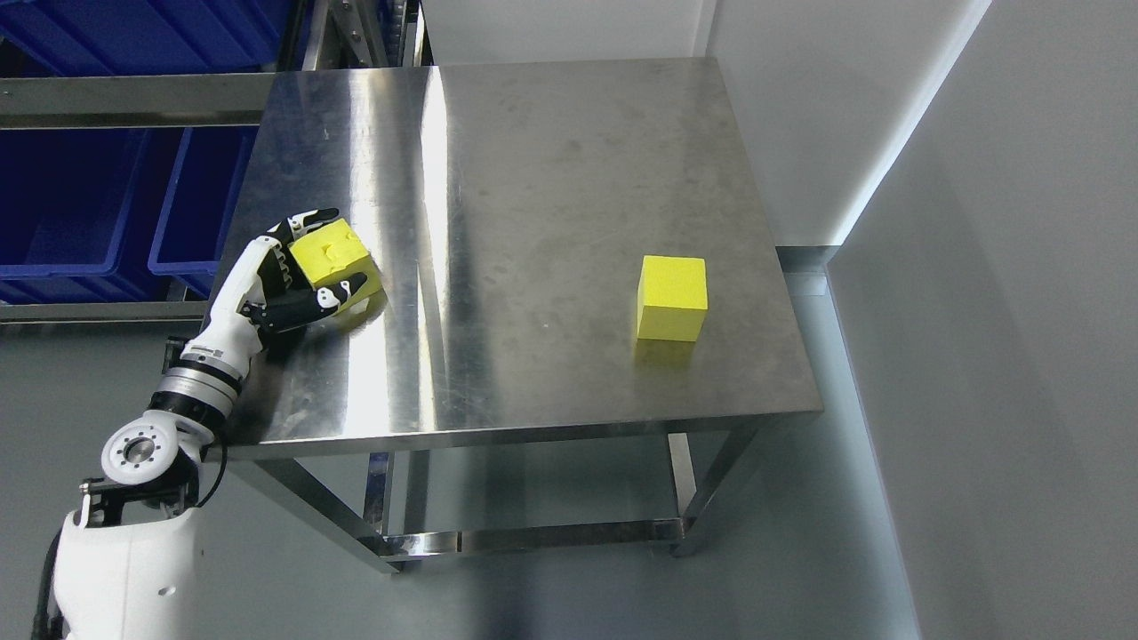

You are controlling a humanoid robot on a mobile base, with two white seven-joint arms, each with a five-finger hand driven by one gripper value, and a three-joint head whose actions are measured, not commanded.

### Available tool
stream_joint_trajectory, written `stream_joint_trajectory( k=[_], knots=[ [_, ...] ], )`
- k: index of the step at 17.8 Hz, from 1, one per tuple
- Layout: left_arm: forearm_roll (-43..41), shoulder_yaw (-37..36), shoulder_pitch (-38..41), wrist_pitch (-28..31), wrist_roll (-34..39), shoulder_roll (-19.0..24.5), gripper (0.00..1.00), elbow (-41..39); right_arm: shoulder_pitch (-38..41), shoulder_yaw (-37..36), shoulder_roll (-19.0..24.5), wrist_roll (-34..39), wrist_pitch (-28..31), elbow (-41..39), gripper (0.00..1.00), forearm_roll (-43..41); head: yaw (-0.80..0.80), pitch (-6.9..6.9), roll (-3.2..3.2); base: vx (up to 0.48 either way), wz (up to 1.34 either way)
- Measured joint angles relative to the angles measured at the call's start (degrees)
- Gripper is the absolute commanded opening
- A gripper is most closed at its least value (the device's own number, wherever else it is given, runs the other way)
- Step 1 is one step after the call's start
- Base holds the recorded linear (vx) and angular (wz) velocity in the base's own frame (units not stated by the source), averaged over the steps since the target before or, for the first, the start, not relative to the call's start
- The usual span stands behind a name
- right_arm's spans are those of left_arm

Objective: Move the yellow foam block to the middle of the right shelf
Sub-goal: 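Reach the left hand to the nearer yellow foam cube and grasp it, then lift the yellow cube off the table with the left hand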

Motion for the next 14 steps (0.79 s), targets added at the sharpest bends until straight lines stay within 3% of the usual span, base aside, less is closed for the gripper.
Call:
stream_joint_trajectory(
  k=[3,9,14],
  knots=[
    [0.0,1.6,0.0,-5.6,-1.0,-1.7,0.09,0.5,0.0,0.0,0.0,0.0,0.0,0.0,1.0,0.0,0.0,0.0,0.0,0.0,0.0],
    [5.2,6.1,-1.5,-16.5,-1.2,-4.6,0.1,-0.9,0.0,0.0,0.0,0.0,0.0,0.0,1.0,0.0,0.0,0.0,0.0,0.0,0.0],
    [9.7,9.3,-1.3,-20.5,-1.3,-5.9,0.1,-2.4,0.0,0.0,0.0,0.0,0.0,0.0,1.0,0.0,0.0,0.0,0.0,-0.047,0.0]
  ],
)
